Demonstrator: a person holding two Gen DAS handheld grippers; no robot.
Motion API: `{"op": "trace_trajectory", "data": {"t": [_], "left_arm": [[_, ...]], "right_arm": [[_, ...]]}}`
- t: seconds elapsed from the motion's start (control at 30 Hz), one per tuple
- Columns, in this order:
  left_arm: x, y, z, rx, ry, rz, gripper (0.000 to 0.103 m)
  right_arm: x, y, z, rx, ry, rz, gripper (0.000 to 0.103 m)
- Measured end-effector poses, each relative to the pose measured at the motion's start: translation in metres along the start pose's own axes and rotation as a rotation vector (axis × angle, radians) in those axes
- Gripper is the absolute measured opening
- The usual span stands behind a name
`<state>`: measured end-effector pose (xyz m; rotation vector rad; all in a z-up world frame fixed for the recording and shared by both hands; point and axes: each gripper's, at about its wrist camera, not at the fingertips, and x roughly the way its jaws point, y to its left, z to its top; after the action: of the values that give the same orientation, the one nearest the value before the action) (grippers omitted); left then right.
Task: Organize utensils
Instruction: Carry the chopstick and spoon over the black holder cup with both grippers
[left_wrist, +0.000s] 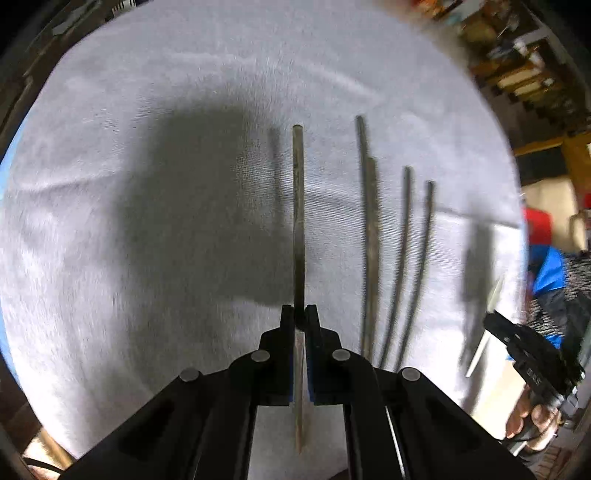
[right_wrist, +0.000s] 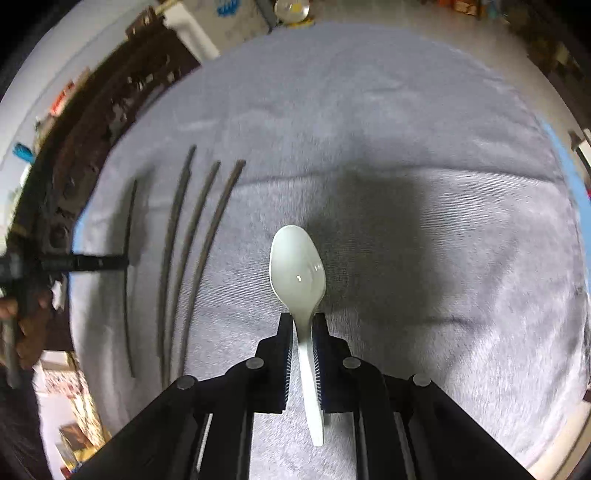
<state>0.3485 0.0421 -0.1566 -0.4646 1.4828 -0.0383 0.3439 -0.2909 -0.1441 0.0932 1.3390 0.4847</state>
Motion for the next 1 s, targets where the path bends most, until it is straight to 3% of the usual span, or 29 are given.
{"op": "trace_trajectory", "data": {"t": [0.2, 0.37, 0.67, 0.87, 1.0], "left_arm": [[-0.042, 0.006, -0.039, 0.008, -0.172, -0.074, 0.005], [-0.070, 0.018, -0.092, 0.001, -0.315, -0.126, 0.005], [-0.124, 0.009, -0.172, -0.043, -0.585, -0.245, 0.005], [-0.157, 0.005, -0.209, -0.031, -0.673, -0.297, 0.005], [-0.160, -0.002, -0.223, -0.004, -0.688, -0.306, 0.005]], "right_arm": [[-0.034, 0.002, -0.029, 0.040, -0.093, 0.039, 0.012], [-0.062, -0.003, -0.058, 0.081, -0.168, 0.071, 0.012], [-0.119, -0.006, -0.130, 0.231, -0.410, 0.211, 0.012], [-0.144, 0.010, -0.173, 0.295, -0.539, 0.328, 0.012], [-0.145, 0.027, -0.185, 0.300, -0.558, 0.376, 0.012]]}}
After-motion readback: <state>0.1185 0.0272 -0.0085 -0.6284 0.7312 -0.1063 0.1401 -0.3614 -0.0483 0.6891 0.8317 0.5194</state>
